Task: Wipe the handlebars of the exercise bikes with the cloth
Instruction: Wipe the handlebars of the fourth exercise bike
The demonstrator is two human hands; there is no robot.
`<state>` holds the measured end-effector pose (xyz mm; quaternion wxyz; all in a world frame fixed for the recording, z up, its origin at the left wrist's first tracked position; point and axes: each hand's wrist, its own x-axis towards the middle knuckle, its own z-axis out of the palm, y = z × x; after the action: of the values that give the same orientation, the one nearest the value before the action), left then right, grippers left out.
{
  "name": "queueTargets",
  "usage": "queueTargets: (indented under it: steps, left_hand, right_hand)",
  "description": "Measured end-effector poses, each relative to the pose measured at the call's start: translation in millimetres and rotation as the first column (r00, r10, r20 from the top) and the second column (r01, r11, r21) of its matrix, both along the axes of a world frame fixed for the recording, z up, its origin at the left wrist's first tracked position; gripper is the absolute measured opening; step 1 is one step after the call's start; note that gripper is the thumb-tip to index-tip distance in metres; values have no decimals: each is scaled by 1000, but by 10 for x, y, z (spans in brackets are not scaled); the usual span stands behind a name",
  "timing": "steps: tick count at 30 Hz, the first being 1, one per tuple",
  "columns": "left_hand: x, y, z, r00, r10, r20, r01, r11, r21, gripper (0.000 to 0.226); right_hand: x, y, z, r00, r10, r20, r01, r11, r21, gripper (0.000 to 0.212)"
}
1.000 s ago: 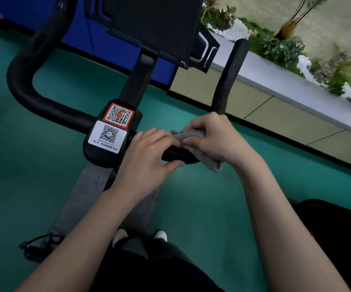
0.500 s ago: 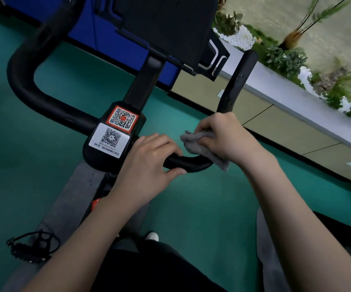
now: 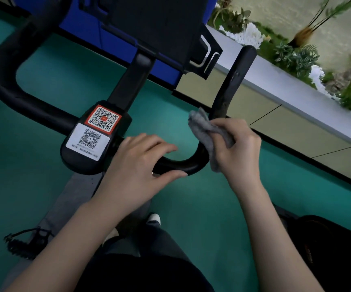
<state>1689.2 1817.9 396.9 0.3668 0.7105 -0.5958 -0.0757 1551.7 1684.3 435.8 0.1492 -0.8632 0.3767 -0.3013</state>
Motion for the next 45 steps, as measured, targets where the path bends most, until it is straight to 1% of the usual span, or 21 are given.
queueTargets:
  steps: [3,7,10,12,17,21,24,27,30,33,35,37,39,42,45]
  left_hand:
    - [-159,-116,66,999,12,40,-13,1000,21,51]
    - [-332,-307,120,998,17,60,-22,997,79,46]
    - [-373,-391,137,998,55,33,-58,992,116,45]
    - [-388,-426,150,997,72,13,-73,989,131,44]
    - [-448,-478,168,995,102,-9,-100,984,147,39]
    - [-475,-475,173,989,133,-61,-121,980,161,38]
    - [-499,-476,172,985,151,-81,-136,976,168,38]
    - [-526,-484,172,977,177,-119,-160,977,142,36]
    - [-542,-497,157,969,195,-151,-179,977,116,34]
    - [-548,-498,135,961,218,-170,-201,974,108,35]
    - [-551,-496,130,957,229,-177,-210,970,120,35]
    - [-562,-495,135,955,240,-174,-219,967,131,35]
    - [-580,-497,140,952,254,-168,-234,963,130,35]
    - [-615,-513,129,943,286,-170,-266,955,132,31]
    - [-647,-542,122,934,323,-154,-304,943,138,34]
  right_hand:
    - [30,-205,-14,995,-44,92,42,999,18,20]
    - [-95,-195,-127,966,-26,257,4,996,86,20]
    - [-229,-19,-314,941,-19,337,-32,989,145,21]
    - [-262,45,-425,928,-18,373,-41,988,148,20]
    - [-241,-74,-529,920,34,391,-65,996,66,17]
    - [-149,-310,-524,895,-30,445,3,998,62,12]
    - [-64,-491,-485,870,-96,484,37,991,129,10]
    - [-88,-521,-479,827,-130,547,19,979,203,13]
    - [-216,-290,-576,780,-165,604,-8,962,274,21]
    - [-288,79,-732,775,-175,608,-40,946,323,27]
    - [-250,173,-794,750,-241,616,-35,916,401,27]
    - [-180,104,-795,718,-303,626,-29,886,463,26]
    - [-109,-48,-752,688,-337,643,-31,871,490,22]
    - [-5,-340,-672,667,-345,660,-35,871,491,18]
    - [70,-611,-571,662,-355,660,-19,873,488,20]
